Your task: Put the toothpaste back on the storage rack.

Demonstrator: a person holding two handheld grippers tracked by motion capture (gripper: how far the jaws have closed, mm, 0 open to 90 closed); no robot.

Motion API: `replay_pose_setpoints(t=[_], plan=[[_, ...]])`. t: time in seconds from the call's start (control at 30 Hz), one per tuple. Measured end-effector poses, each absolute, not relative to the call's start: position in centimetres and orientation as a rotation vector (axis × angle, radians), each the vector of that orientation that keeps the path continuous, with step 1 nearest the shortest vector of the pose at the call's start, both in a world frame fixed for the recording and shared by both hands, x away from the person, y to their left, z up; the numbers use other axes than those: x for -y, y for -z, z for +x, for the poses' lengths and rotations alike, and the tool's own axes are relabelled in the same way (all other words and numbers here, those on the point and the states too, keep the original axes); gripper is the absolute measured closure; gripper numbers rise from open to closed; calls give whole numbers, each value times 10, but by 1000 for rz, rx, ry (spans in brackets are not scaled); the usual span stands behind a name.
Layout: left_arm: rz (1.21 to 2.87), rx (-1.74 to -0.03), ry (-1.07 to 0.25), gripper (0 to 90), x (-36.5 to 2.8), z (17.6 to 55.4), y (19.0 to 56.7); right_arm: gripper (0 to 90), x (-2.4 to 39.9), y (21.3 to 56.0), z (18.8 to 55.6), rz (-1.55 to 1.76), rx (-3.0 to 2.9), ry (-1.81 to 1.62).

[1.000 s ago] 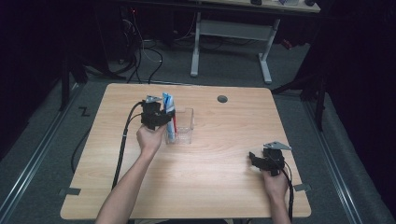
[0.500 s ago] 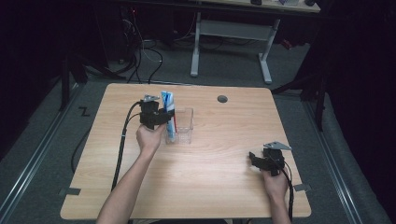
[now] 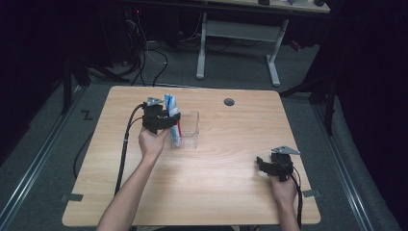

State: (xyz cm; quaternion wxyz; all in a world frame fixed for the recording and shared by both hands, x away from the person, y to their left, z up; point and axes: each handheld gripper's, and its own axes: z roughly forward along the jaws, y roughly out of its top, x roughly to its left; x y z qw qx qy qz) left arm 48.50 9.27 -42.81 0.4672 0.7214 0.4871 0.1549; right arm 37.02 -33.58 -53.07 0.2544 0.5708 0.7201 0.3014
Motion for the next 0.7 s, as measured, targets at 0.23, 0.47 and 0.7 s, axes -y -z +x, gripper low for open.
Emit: replay_pose_setpoints(t=[0.23,0.47,0.7], plan=[[1746,-1182,-395,393,-100,480,419,315,336,531,370,1551,-1956,-819],[1751,-1155,-441,386,-106,471,411,315,336,531,370,1550,-1957,-819],[1762,-1134,-453,384,-109,465,407,315,336,531,370,1550,-1957,-819]])
